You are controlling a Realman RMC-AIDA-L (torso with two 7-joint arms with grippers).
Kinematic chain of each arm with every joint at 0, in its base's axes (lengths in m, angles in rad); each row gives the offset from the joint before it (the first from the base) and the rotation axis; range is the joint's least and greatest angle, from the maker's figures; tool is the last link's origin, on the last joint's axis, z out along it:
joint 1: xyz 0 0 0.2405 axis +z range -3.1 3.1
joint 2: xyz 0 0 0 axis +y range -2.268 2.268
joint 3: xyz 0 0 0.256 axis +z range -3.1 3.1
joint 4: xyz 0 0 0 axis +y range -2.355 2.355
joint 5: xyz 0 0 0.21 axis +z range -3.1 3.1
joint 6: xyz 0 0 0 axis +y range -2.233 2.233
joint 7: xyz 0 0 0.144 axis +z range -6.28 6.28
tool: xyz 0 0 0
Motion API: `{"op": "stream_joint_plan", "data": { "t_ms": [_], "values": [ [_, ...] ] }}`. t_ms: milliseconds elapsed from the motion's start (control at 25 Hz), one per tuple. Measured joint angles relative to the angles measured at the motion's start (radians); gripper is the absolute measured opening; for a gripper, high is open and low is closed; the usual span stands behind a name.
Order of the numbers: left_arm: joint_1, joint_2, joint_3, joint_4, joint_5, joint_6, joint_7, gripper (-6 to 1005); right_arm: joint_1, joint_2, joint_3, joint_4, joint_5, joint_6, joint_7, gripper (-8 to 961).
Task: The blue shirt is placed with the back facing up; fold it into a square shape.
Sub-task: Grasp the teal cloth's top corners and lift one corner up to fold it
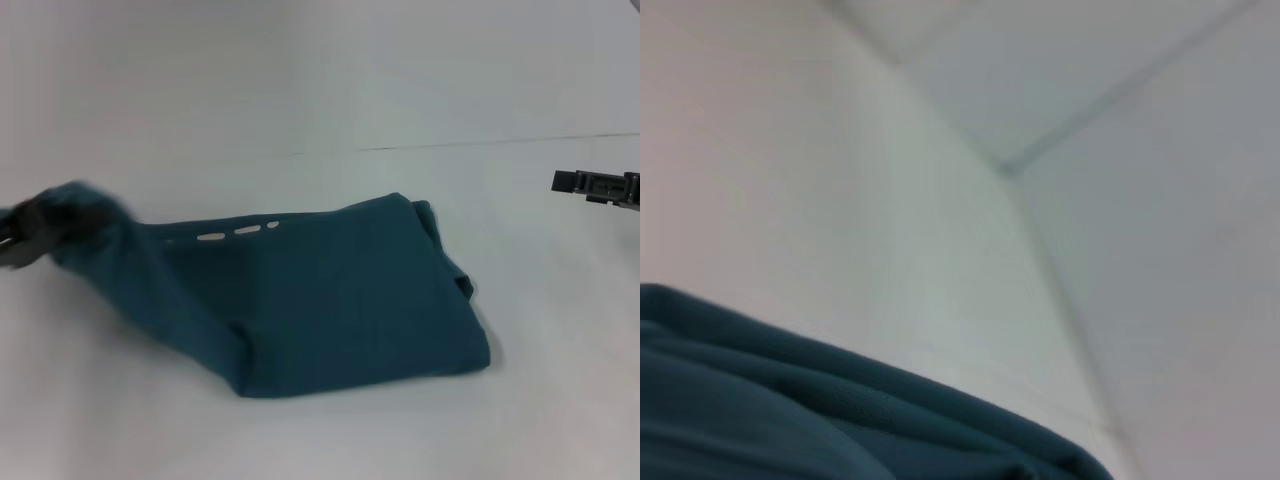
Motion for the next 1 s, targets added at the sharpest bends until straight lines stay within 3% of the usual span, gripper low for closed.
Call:
{"op": "stream_joint_plan", "data": {
  "t_ms": [240, 600, 1000],
  "values": [
    [-0.094, -0.075, 0.089, -0.084, -0.163, -0.037, 0.091, 98, -0.006, -0.005, -0.002, 0.0, 0.0, -0.007, -0.004, 920],
    [-0.256, -0.082, 0.238, -0.47, -0.416, -0.206, 0.365, 97, -0.013, -0.027, -0.005, -0.008, -0.001, -0.047, -0.007, 919],
    [-0.456, -0.087, 0.226, -0.973, -0.605, -0.351, 0.771, 95, -0.023, -0.043, -0.013, -0.011, -0.005, -0.077, -0.034, 918]
  ]
}}
